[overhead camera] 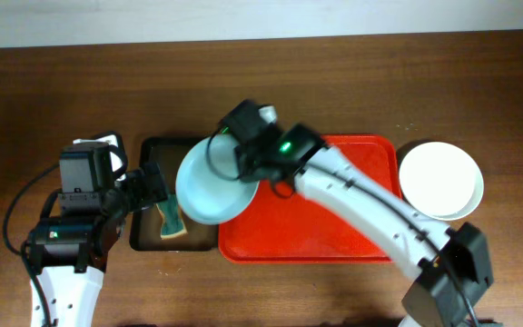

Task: Clean dirty plates on tray and stack at the side
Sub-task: 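Carry the plate right and stack it on the white plates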

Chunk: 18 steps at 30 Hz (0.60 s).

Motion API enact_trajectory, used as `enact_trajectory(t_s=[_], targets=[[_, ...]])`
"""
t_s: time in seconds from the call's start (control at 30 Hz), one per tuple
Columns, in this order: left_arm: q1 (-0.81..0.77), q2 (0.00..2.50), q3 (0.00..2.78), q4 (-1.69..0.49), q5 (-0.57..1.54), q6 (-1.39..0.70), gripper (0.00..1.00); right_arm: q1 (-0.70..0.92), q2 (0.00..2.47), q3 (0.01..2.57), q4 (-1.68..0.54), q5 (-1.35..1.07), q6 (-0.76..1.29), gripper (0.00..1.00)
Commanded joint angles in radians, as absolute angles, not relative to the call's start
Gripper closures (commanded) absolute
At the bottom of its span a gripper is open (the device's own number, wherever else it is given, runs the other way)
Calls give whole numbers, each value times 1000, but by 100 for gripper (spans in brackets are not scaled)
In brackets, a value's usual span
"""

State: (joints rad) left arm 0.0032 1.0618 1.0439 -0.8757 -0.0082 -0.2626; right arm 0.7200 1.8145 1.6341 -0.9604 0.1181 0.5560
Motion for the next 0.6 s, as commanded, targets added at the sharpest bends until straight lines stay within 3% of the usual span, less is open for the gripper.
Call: enact_trajectory(t_s=[0.0,0.57], targets=[[8,1054,1060,-876,-16,-272,1,575,1790,1634,-988,-108,608,96],[8,1054,1060,-876,-16,-272,1,-91,1790,1633,-1335,-49,602,96]])
